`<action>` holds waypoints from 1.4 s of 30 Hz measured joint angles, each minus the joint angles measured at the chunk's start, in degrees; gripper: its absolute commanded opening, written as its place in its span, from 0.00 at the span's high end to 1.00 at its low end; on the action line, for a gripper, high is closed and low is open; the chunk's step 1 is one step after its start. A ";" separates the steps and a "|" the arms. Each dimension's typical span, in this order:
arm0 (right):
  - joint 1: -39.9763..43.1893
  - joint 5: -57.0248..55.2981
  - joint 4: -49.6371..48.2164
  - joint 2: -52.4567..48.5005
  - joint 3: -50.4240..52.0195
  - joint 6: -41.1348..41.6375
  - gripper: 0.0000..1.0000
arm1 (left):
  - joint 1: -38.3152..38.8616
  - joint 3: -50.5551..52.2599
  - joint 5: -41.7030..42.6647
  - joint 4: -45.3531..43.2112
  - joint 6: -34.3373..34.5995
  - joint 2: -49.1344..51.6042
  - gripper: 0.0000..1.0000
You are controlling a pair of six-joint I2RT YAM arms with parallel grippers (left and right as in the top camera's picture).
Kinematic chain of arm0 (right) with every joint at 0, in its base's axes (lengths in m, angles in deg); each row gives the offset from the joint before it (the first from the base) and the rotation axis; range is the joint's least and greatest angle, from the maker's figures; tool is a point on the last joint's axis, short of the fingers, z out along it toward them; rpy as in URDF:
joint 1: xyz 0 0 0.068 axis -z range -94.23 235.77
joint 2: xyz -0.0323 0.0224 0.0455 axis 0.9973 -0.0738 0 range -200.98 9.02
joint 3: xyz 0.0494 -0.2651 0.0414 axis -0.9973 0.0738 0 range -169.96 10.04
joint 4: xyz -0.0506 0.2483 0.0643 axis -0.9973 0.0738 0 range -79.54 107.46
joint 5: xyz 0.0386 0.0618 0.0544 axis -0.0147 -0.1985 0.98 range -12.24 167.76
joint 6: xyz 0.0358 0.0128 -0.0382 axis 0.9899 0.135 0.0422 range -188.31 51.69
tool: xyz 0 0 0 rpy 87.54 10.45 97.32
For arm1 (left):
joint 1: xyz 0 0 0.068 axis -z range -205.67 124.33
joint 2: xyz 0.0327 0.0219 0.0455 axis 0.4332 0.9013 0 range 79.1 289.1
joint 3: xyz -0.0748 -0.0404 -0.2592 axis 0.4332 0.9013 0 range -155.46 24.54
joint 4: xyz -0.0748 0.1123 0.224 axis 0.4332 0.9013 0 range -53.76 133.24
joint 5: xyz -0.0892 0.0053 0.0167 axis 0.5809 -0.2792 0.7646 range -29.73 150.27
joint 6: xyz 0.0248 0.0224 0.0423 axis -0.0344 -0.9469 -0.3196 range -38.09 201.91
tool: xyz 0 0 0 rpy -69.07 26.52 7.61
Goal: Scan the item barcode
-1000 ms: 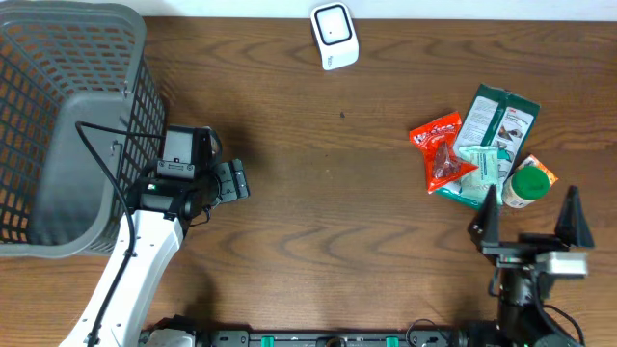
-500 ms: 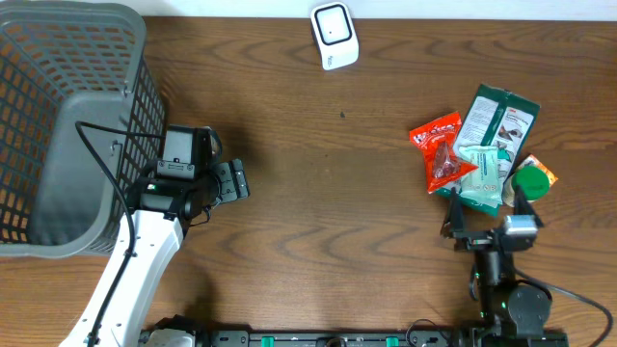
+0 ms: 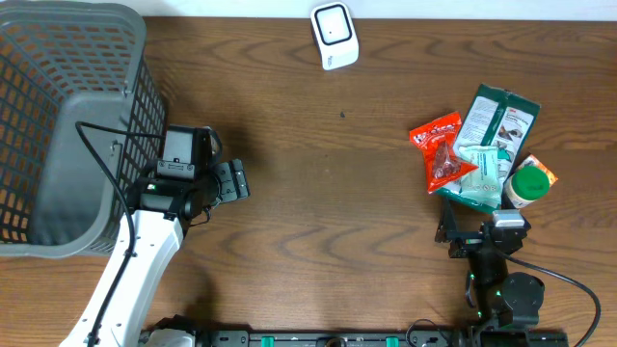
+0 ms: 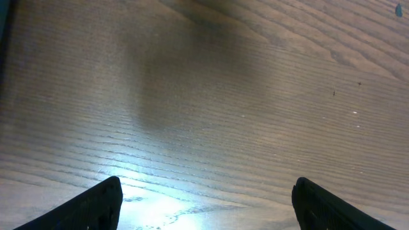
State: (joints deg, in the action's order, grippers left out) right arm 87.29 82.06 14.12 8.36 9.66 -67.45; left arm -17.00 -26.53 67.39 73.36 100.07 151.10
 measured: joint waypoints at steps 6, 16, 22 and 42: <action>0.00 0.00 0.00 0.00 0.00 0.00 0.01 | 0.00 0.00 0.00 0.00 0.00 0.00 0.15; 0.00 0.00 0.00 0.00 0.00 0.00 0.01 | 0.00 0.00 0.00 0.00 0.00 0.00 0.15; 0.00 0.00 0.00 0.00 0.00 0.00 0.01 | 0.00 0.00 0.00 0.00 0.00 0.00 0.15; 0.00 0.02 0.00 -0.02 0.00 0.00 0.01 | 0.00 0.04 -0.02 0.04 0.00 -13.44 0.15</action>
State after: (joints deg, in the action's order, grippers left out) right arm 87.29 82.08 14.12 8.33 9.66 -67.45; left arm -17.00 -26.49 67.36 73.41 100.07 137.66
